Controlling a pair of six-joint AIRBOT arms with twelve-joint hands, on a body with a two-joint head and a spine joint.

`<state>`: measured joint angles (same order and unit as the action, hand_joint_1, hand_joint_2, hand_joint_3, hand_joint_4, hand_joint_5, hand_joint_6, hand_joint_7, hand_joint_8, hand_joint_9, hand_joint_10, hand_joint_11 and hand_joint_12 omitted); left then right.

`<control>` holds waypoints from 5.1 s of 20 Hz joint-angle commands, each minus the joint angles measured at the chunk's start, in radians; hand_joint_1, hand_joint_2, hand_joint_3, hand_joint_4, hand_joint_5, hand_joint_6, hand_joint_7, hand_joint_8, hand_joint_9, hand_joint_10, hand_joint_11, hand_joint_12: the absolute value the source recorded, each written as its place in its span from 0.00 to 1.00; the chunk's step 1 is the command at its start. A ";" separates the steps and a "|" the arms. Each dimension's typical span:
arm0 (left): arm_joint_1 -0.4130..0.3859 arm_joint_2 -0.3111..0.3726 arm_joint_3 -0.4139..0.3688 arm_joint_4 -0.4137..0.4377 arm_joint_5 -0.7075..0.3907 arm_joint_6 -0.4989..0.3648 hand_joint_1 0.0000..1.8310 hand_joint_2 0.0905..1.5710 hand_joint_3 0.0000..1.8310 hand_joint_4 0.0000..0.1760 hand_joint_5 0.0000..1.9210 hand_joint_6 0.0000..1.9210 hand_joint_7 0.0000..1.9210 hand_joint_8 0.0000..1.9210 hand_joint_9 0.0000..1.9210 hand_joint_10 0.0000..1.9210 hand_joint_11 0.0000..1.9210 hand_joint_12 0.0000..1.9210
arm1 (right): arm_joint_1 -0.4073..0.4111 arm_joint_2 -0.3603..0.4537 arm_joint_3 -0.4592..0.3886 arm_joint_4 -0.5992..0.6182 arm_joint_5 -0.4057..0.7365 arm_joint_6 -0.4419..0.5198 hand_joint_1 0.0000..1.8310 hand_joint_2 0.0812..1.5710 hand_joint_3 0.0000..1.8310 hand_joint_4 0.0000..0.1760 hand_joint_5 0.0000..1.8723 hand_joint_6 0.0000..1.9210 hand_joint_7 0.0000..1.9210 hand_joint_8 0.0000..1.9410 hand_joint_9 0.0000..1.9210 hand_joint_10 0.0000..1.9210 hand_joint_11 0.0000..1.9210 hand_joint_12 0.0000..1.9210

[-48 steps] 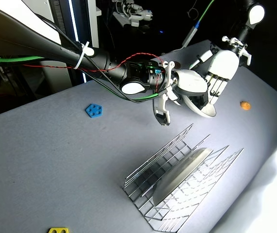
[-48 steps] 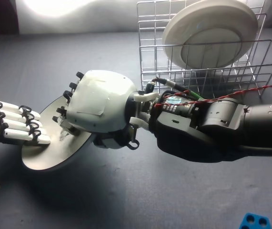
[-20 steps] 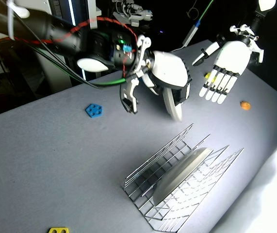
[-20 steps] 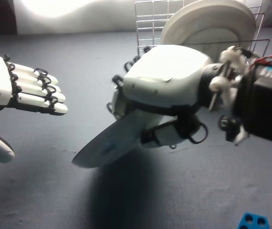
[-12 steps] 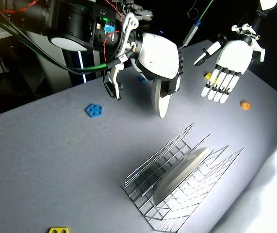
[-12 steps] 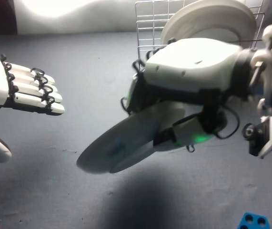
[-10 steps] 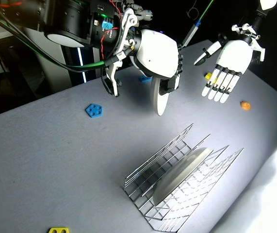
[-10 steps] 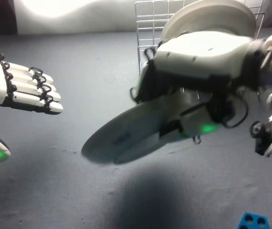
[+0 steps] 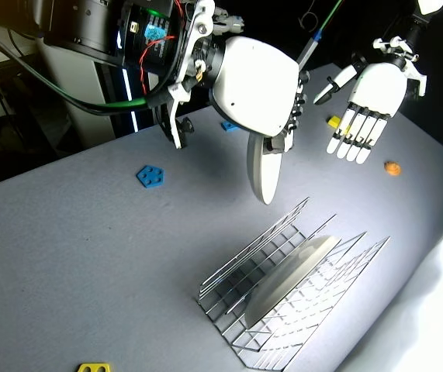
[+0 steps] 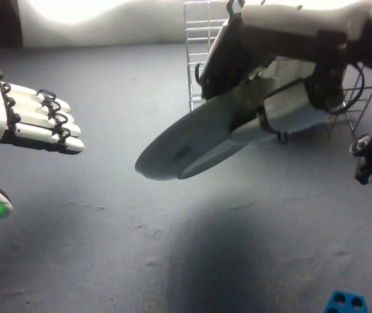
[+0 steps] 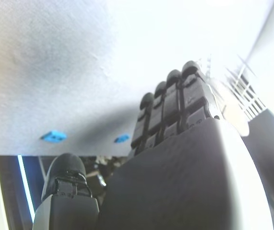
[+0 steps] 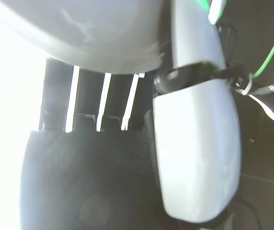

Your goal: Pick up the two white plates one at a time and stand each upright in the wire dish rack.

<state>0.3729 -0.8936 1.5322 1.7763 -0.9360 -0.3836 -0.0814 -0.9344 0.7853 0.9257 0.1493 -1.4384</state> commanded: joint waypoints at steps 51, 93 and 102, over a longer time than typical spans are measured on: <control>-0.010 0.010 -0.002 -0.047 -0.012 -0.002 0.00 0.70 0.00 0.00 0.00 0.00 0.00 0.00 0.00 0.00 0.00 0.00 | 0.033 -0.026 0.269 0.124 0.077 0.169 0.69 0.66 0.00 0.00 0.55 0.48 0.60 0.34 0.58 0.25 0.48 0.40; -0.012 0.003 0.003 -0.047 -0.014 -0.003 0.00 0.70 0.00 0.00 0.00 0.00 0.00 0.00 0.00 0.00 0.00 0.00 | -0.080 -0.137 0.361 -0.044 0.159 0.161 0.76 0.66 0.00 0.00 0.52 0.49 0.57 0.38 0.55 0.50 0.45 0.47; -0.012 0.003 0.001 -0.047 -0.014 -0.004 0.00 0.70 0.00 0.00 0.00 0.00 0.00 0.00 0.00 0.00 0.00 0.00 | -0.088 -0.144 0.361 -0.064 0.169 0.160 0.76 0.64 0.00 0.00 0.56 0.40 0.62 0.30 0.59 0.45 0.50 0.41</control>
<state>0.3729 -0.8951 1.5280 1.7908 -0.9386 -0.3870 -0.1791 -1.0828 1.1458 0.8795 0.2314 -1.2865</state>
